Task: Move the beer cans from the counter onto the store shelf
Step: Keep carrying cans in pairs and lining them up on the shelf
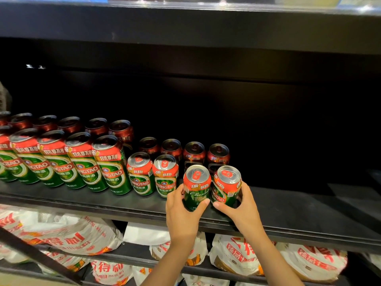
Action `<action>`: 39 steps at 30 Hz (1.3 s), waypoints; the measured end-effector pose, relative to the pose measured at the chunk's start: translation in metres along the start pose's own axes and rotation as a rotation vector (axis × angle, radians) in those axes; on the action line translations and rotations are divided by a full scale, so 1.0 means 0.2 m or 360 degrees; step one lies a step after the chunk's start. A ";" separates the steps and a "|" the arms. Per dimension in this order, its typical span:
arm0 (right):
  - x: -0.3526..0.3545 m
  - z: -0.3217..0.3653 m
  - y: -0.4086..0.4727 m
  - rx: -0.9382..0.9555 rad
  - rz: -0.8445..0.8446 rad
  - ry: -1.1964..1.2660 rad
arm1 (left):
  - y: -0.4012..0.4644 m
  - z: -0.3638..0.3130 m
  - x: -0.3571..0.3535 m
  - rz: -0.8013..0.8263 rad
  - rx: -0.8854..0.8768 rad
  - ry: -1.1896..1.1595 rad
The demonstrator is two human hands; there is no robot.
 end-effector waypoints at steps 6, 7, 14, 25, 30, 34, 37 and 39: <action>0.01 -0.03 0.02 0.0016 0.0005 -0.0031 | 0.00 0.03 0.03 0.0203 0.0095 -0.0215; 0.01 -0.03 0.02 0.0030 0.0018 -0.0040 | 0.01 0.03 0.03 0.0246 0.0114 -0.0250; 0.01 0.00 0.00 0.0035 0.0038 -0.0005 | 0.00 0.04 0.03 0.0217 0.0052 -0.0173; 0.02 -0.02 0.01 0.0034 0.0048 -0.0056 | -0.01 0.02 0.01 0.0074 0.0044 -0.0116; 0.01 0.00 0.00 0.0021 0.0102 -0.0056 | -0.01 0.00 0.01 0.0097 0.0117 -0.0124; 0.01 0.02 0.00 -0.0003 0.0087 -0.0023 | -0.02 0.02 0.02 0.0207 0.0070 -0.0127; 0.01 0.01 -0.01 0.0016 0.0063 -0.0045 | -0.02 0.05 0.04 0.0295 0.0047 -0.0153; 0.01 0.01 -0.01 0.0023 0.0055 -0.0059 | -0.01 0.05 0.05 0.0305 0.0046 -0.0168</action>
Point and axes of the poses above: each hand's wrist, its own y-axis towards the middle knuckle, its own x-axis out of the back of the hand, z = x × y, the point moved 2 cm from there along y, towards the middle knuckle, and after that the axes turned 7 degrees about -z, right-handed, at the moved point
